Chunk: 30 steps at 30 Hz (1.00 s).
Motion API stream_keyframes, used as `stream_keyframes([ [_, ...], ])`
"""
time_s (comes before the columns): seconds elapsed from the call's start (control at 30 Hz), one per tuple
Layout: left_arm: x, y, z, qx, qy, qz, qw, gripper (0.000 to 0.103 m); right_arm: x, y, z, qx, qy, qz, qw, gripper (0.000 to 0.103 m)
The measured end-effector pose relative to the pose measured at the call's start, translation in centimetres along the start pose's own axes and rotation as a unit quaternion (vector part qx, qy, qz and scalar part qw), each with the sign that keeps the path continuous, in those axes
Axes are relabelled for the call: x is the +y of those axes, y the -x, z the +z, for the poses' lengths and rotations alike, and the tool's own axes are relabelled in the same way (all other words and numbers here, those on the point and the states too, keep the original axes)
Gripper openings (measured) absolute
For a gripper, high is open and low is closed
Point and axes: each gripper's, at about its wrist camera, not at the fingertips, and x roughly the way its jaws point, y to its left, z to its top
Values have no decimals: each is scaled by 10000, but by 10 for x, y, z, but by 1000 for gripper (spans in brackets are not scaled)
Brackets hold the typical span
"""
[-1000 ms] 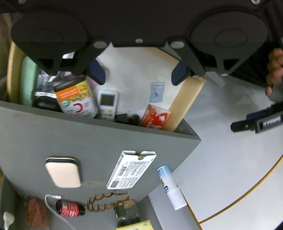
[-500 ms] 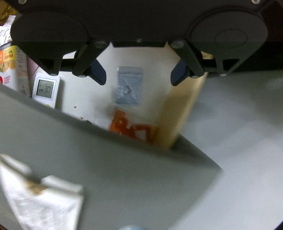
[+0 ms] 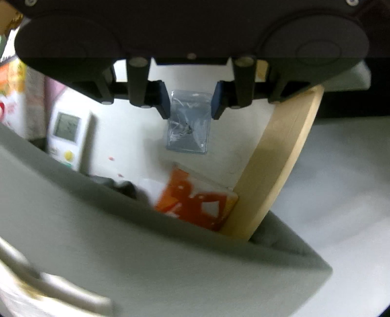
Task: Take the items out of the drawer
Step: 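Lift the clear bag with the right gripper onto the nightstand top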
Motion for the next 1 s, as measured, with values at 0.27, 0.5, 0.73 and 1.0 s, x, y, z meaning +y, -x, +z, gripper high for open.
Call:
stream_keyframes([
  [0.27, -11, -3, -4, 64, -245, -47, 9997, 103, -39, 131, -47, -922, -125, 744, 9929, 36],
  [0.5, -20, -7, -7, 56, -431, -11, 9991, 103, -132, 228, -25, -1881, -560, -243, 9803, 36],
  [0.73, -40, -12, -15, 167, -855, -95, 9961, 103, -219, 193, 18, -1363, -1114, -1063, 9786, 36],
  [1.0, -60, -19, -16, 271, -1047, -276, 9938, 103, -246, 158, 47, -872, -1155, -1650, 9756, 41],
])
